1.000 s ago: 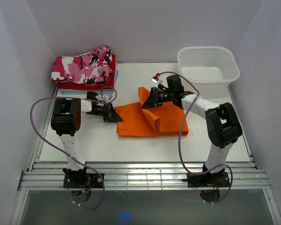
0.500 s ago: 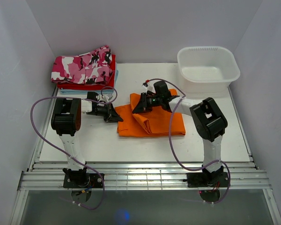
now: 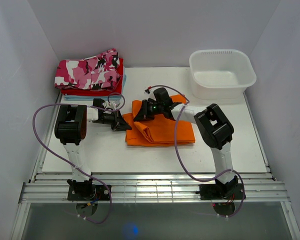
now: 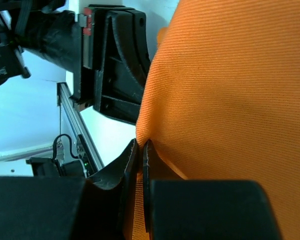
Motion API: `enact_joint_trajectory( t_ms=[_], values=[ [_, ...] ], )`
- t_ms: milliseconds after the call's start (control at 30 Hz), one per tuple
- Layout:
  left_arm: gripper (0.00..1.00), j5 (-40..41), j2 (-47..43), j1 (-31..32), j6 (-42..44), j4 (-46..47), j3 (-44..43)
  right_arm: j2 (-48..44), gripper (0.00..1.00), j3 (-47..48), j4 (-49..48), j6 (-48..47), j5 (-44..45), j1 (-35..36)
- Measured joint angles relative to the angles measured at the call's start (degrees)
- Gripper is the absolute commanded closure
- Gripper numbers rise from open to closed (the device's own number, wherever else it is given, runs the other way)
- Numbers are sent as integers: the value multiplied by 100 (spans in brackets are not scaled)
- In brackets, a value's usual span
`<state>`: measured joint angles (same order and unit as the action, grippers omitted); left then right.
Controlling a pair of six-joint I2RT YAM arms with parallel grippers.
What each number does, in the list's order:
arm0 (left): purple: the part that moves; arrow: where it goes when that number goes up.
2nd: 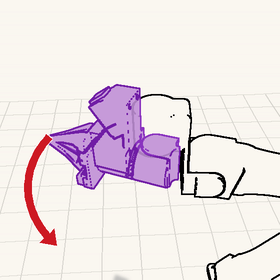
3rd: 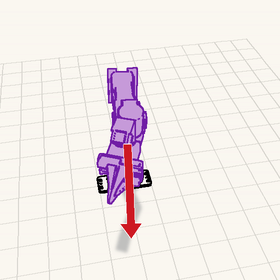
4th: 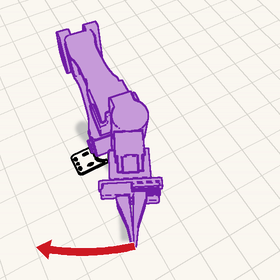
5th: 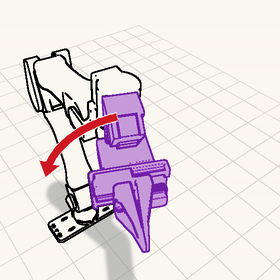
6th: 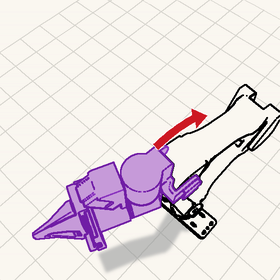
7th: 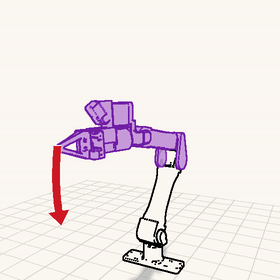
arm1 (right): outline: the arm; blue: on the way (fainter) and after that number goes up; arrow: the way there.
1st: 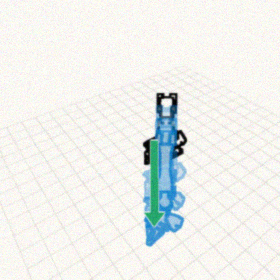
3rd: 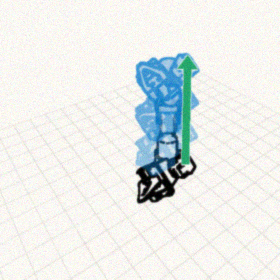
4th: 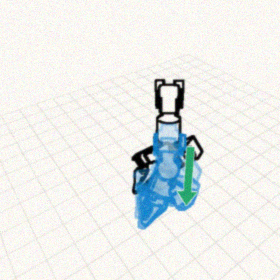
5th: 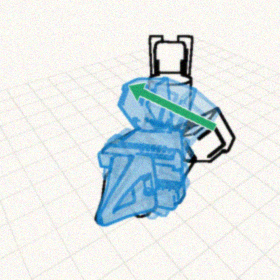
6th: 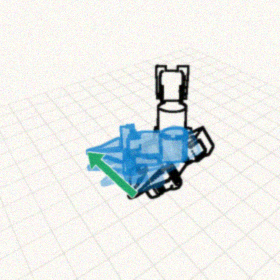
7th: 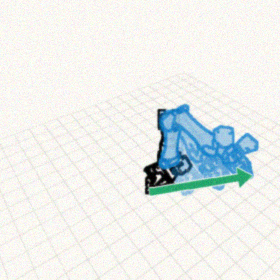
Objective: Fold and stack the trousers
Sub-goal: Fold the trousers
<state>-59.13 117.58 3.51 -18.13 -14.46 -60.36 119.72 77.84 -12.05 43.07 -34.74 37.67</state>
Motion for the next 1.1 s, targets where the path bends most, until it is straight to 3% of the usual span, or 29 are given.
enact_joint_trajectory(
  t_ms=[733, 800, 833, 867, 933, 1000, 1100],
  values=[
    [100, -24, -4, 0, -127, 140, 76, 457, 92, 638, 592, 426, 968, 472],
    [91, -2, -11, -2, -129, 116, 72, 494, 92, 638, 595, 463, 1008, 483],
    [80, 22, -22, 0, -127, 98, 72, 516, 92, 638, 592, 479, 1023, 485],
    [75, 59, -37, 2, -103, 72, 66, 535, 92, 638, 590, 490, 1034, 485],
    [57, 195, -74, 4, -63, -63, 31, 562, 86, 612, 557, 516, 1043, 490],
    [48, 262, -140, -26, -31, -321, -33, 566, 79, 535, 411, 597, 1012, 476],
    [41, 428, -315, -184, 138, -769, -140, 555, 59, 378, -33, 704, 938, 446]
  ],
)
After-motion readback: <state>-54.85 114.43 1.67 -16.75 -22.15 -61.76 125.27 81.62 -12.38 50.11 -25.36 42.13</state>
